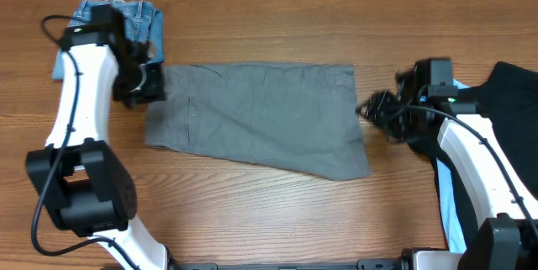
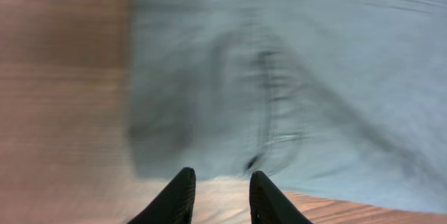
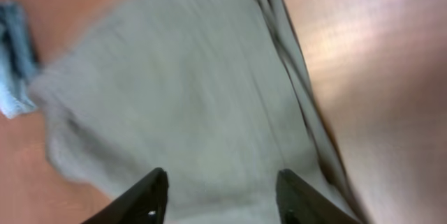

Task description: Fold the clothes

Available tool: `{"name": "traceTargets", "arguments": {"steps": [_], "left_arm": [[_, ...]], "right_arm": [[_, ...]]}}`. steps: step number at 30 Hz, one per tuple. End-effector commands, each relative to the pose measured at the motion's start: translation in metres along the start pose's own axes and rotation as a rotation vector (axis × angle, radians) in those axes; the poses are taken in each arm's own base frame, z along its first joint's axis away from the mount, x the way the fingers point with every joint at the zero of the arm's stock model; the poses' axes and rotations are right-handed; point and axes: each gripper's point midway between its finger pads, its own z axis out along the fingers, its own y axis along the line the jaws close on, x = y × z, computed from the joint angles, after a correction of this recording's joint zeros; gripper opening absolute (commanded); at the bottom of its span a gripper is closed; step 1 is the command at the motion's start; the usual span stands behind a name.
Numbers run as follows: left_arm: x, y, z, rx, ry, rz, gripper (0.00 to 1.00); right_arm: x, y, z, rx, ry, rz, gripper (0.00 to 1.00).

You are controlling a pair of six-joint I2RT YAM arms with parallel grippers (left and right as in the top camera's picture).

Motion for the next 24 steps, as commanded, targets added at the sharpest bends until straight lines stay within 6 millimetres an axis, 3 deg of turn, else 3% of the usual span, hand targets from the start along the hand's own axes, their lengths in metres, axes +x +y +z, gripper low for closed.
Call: {"name": "traceTargets", "arguments": {"steps": [1,6,11,17,24], "left_arm": [[0.000,-0.041,0.001,0.065,-0.021,0.163,0.30],[0.013,-0.054,0.021,0.070,0.026,0.195,0.30],[0.018,-0.050,0.030,0.069,0.038,0.167,0.30],[0.020,-0.048,0.032,0.068,0.045,0.165,0.36],[0.024,-0.044,0.040,0.053,0.054,0.163,0.37]], "right_arm": [[-0.037,0.011,-0.006,-0.016,-0.144,-0.069,0.54],[-0.065,0.011,0.019,-0.041,-0.203,-0.096,0.53],[-0.095,0.022,0.047,-0.143,-0.256,-0.076,0.52],[-0.096,0.003,0.075,-0.093,-0.218,-0.042,0.52],[-0.087,0.005,0.090,-0.101,-0.183,-0.124,0.49]]}}
